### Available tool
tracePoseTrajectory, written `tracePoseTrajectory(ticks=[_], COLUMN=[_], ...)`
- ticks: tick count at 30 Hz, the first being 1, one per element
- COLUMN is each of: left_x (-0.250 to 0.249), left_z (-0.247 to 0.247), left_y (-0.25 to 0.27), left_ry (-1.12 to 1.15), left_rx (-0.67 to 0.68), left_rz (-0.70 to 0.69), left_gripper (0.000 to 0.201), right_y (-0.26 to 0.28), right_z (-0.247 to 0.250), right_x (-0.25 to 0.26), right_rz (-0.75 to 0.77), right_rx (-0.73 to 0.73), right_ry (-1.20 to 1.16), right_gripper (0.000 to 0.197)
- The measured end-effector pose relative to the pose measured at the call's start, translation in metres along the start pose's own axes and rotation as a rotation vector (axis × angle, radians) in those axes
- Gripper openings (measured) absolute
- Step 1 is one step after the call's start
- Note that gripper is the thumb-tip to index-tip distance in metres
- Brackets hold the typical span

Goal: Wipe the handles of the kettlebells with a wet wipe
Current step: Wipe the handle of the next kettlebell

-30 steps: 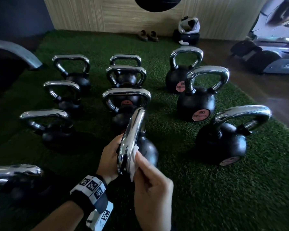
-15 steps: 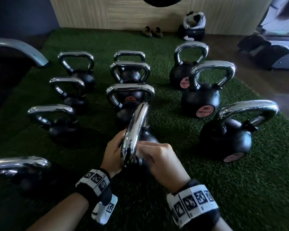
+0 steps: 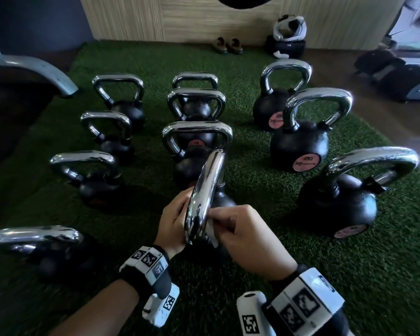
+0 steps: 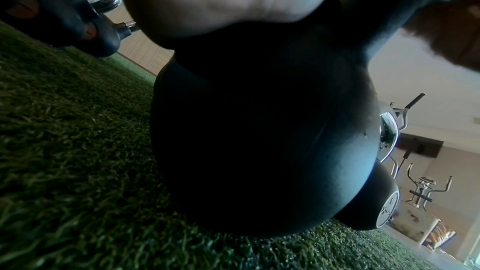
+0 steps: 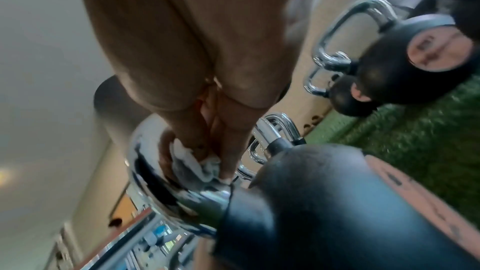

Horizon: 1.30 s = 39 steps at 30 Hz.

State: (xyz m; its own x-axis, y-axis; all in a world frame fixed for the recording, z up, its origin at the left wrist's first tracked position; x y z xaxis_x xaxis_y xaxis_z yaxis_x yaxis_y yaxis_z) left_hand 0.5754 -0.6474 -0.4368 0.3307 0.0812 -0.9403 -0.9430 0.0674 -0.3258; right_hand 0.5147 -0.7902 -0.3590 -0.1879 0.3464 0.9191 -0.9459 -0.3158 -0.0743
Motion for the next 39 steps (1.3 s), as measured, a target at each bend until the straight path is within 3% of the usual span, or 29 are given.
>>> tracePoseTrajectory(ticks=[4, 7, 9, 13, 17, 19, 21, 22, 24, 28, 33, 36, 39], left_x=[0.013, 0.016, 0.019, 0.032, 0.009, 0.002, 0.007, 0.011, 0.015, 0.003, 0.011, 0.012, 0.01], left_z=[-0.001, -0.002, 0.001, -0.002, -0.001, 0.001, 0.002, 0.003, 0.005, 0.001, 0.002, 0.002, 0.003], left_y=[-0.004, -0.004, -0.003, -0.005, -0.003, -0.001, -0.001, -0.001, -0.001, 0.002, -0.001, 0.001, 0.0], left_ry=[0.021, 0.074, 0.085, 0.032, -0.01, -0.098, -0.127, -0.118, -0.114, -0.11, 0.019, 0.058, 0.033], left_rx=[0.026, 0.009, -0.017, 0.078, 0.02, -0.005, -0.015, -0.009, -0.024, -0.057, -0.061, -0.074, -0.076], left_rz=[0.048, 0.084, 0.076, 0.111, 0.091, 0.014, -0.021, -0.041, -0.046, -0.047, 0.019, 0.038, 0.005], left_gripper=[0.03, 0.022, 0.023, 0.018, 0.027, 0.05, 0.066, 0.069, 0.068, 0.062, 0.047, 0.045, 0.042], right_y=[-0.003, -0.014, -0.018, -0.013, -0.039, -0.053, -0.058, -0.057, -0.052, -0.05, -0.046, -0.047, -0.049], right_z=[-0.001, 0.002, 0.003, -0.005, 0.009, 0.012, 0.01, 0.01, 0.011, 0.021, 0.045, 0.054, 0.054], right_x=[-0.003, -0.01, -0.012, -0.011, -0.016, -0.021, -0.025, -0.028, -0.034, -0.029, -0.032, -0.031, -0.02], right_rz=[-0.233, -0.394, -0.418, -0.427, -0.504, -0.563, -0.588, -0.582, -0.55, -0.348, -0.306, -0.287, -0.296], right_rx=[0.044, 0.05, 0.04, 0.101, 0.063, 0.06, 0.037, -0.002, -0.101, -0.328, -0.83, -0.912, -0.855], right_ry=[-0.616, -1.014, -1.107, -1.127, -1.178, -1.286, -1.389, -1.41, -1.386, -1.212, -0.496, -0.324, -0.11], right_gripper=[0.028, 0.035, 0.038, 0.038, 0.034, 0.036, 0.054, 0.047, 0.033, 0.039, 0.014, 0.012, 0.018])
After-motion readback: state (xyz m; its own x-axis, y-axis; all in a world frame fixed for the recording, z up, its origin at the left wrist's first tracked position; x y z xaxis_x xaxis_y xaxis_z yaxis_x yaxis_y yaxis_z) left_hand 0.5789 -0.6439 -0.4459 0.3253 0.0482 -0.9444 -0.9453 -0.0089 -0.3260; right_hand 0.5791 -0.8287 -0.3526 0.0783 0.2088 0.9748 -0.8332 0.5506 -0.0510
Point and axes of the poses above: each hand's wrist, its own y-axis away from the middle knuckle, its own z-axis out of the back of the hand, x = y × z, the point moved 7 cm from there along -y, towards the middle knuckle, and after that the axes turned 6 degrees about -z, right-handed, at the moved point
